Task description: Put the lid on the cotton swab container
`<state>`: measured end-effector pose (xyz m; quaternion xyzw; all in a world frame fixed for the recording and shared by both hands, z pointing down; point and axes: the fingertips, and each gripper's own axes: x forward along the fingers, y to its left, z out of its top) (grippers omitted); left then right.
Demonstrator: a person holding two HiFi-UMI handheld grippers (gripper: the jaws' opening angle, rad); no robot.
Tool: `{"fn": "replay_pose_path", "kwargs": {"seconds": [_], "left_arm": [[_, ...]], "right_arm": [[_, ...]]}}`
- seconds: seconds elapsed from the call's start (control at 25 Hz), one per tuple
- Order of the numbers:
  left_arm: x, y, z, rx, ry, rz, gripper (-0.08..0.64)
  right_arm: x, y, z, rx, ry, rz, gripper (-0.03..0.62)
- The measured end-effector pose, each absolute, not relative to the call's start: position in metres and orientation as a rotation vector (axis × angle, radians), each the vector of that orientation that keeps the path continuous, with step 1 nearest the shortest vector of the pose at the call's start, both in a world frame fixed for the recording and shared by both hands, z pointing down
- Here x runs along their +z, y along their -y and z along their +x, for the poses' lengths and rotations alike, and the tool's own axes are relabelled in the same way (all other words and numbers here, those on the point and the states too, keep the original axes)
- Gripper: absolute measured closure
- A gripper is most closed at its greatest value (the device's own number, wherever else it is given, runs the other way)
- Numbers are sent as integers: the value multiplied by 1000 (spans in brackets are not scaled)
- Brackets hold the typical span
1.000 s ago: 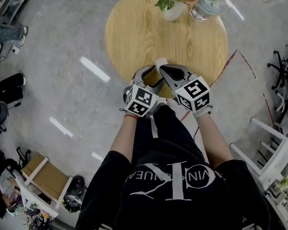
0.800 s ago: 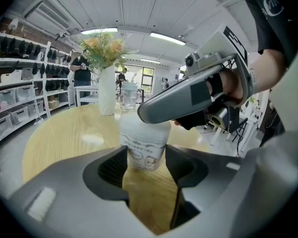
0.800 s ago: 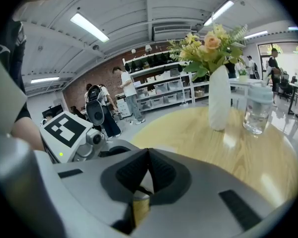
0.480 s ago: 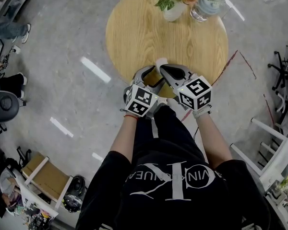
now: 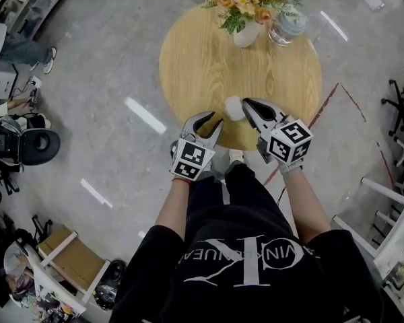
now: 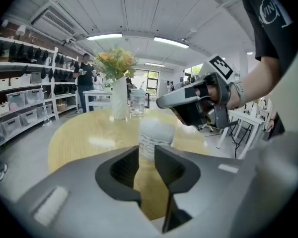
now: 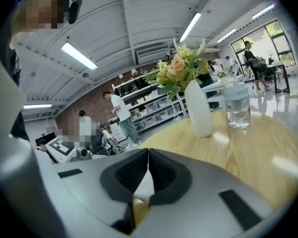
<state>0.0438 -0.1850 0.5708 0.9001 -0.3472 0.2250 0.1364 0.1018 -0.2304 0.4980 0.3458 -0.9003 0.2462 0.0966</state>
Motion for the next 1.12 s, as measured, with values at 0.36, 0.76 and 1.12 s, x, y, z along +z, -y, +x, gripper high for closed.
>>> {"fn": "replay_pose_path", "kwargs": {"seconds": [0.36,0.76,1.12], "left_arm": [[528,217,5,518,1268,2535,549],[484,236,-14,369,1412,2521,549],[451,244,-26,221,1499,2509,549]], "right_arm": [[464,243,116,617,2695,1093,578],[436,249,118,520,2743,1112,578],[414,249,115,433,2780,1118,578]]}}
